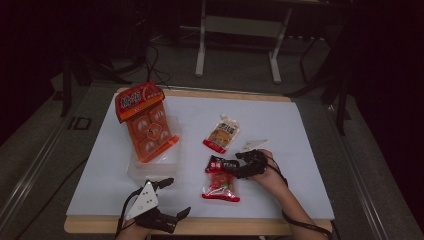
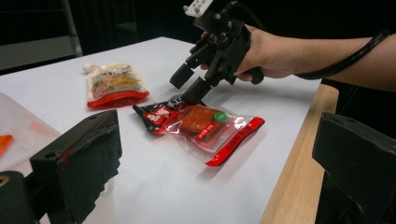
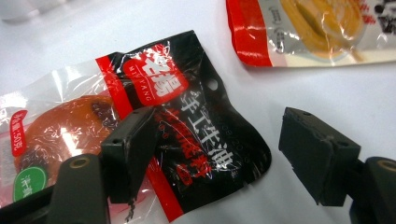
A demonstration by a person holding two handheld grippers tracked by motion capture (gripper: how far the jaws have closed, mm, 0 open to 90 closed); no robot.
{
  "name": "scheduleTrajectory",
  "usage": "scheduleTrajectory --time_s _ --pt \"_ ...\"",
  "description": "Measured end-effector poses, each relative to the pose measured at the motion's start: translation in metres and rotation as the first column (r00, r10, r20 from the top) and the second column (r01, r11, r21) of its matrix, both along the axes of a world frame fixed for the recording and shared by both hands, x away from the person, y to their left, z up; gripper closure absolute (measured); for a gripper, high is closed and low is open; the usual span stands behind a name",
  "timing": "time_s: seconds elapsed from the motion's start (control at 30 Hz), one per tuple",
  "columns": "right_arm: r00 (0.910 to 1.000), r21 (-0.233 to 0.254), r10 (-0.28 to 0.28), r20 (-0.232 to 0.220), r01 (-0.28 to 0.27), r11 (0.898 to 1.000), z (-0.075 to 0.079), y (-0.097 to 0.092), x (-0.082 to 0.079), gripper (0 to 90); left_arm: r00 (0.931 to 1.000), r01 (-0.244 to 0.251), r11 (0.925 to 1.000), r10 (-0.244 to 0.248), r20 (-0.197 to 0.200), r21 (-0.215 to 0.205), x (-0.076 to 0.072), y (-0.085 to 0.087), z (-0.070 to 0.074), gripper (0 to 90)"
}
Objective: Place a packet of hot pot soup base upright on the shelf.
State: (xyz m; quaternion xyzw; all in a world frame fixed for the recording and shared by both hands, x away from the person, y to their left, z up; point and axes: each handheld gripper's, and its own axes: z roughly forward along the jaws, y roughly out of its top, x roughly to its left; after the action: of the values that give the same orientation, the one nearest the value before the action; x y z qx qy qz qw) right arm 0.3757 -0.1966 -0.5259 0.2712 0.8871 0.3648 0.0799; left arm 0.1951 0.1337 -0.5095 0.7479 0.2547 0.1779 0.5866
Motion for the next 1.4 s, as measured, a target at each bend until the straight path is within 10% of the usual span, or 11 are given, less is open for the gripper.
scheduleTrajectory --time_s 0.1,0.27,0.67,1.07,1.4 --pt "0.9987 -0.017 -0.018 -0.047 0.017 1.0 -0.006 0.001 0.003 23.2 1.0 0.001 1.0 -0.001 0.0 -0.001 0.0 -0.001 0.0 1.9" --pt "0.9997 -0.065 -0.023 -0.004 0.022 0.998 -0.006 0.008 -0.004 26.5 1.0 0.006 1.0 -0.006 0.0 0.006 0.0 -0.003 0.0 1.9" --pt "0.9979 -0.077 0.041 -0.049 -0.045 0.996 0.001 0.018 -0.014 86.5 1.0 0.005 0.9999 -0.005 0.004 0.013 0.0 -0.003 -0.001 1.9" --pt "0.9993 -0.087 0.017 -0.033 -0.02 0.996 0.005 0.021 -0.02 89.9 1.0 -0.009 0.9998 0.009 0.002 0.016 0.001 -0.003 0.0 1.9" --pt "0.9994 0.029 0.032 -0.012 -0.032 0.999 0.034 0.013 -0.03 90.0 0.9987 -0.025 0.9996 0.026 -0.044 0.009 0.002 -0.001 0.004 2.0"
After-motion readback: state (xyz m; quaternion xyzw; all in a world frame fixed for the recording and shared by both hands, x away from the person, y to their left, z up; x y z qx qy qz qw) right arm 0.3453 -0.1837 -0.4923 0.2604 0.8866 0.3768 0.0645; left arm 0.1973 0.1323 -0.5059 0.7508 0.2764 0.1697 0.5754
